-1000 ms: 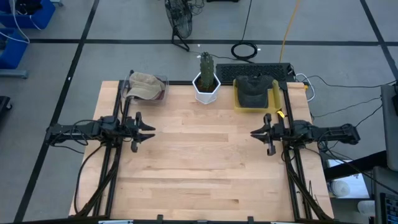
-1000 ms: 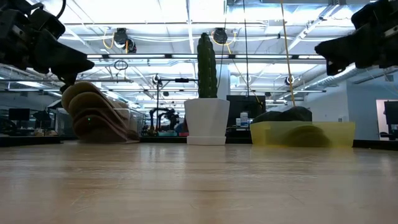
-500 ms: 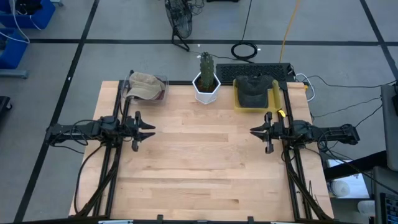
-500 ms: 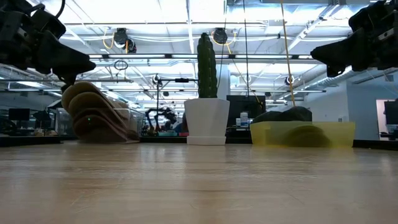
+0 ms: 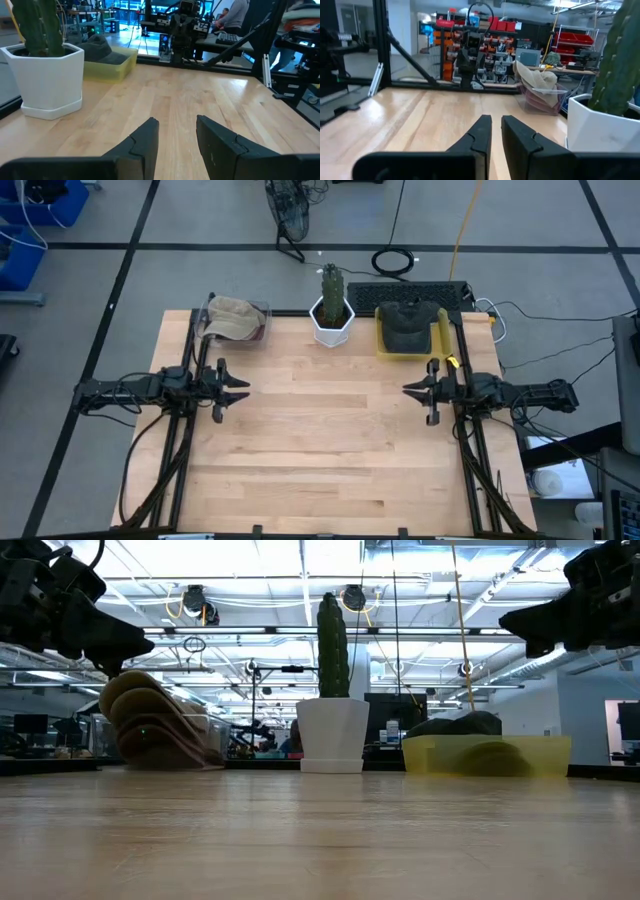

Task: Pick & Place hat
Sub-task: Return to Home Position

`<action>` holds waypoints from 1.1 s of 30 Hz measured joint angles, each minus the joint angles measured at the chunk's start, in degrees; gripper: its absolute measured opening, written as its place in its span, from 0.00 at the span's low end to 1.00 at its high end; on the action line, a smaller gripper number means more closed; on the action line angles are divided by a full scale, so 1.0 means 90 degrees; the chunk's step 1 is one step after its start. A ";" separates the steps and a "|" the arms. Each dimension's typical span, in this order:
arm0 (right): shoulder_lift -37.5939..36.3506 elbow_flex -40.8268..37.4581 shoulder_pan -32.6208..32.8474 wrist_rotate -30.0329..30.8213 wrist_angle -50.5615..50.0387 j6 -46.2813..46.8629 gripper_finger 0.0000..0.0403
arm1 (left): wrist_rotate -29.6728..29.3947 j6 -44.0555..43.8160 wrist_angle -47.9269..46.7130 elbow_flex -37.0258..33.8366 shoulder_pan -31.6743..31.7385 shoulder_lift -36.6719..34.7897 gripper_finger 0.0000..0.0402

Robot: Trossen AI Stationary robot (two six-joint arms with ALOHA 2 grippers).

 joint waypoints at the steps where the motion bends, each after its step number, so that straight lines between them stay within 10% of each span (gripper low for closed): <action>1: -0.0002 0.0000 0.0000 0.0004 0.0026 0.0045 0.08 | 0.0000 -0.0002 0.0000 0.0000 0.0000 0.0000 0.34; 33: 0.0007 0.0000 -0.0002 0.0293 -0.0170 0.0102 0.00 | -0.0112 -0.0348 0.0616 -0.0015 0.0000 0.0002 0.34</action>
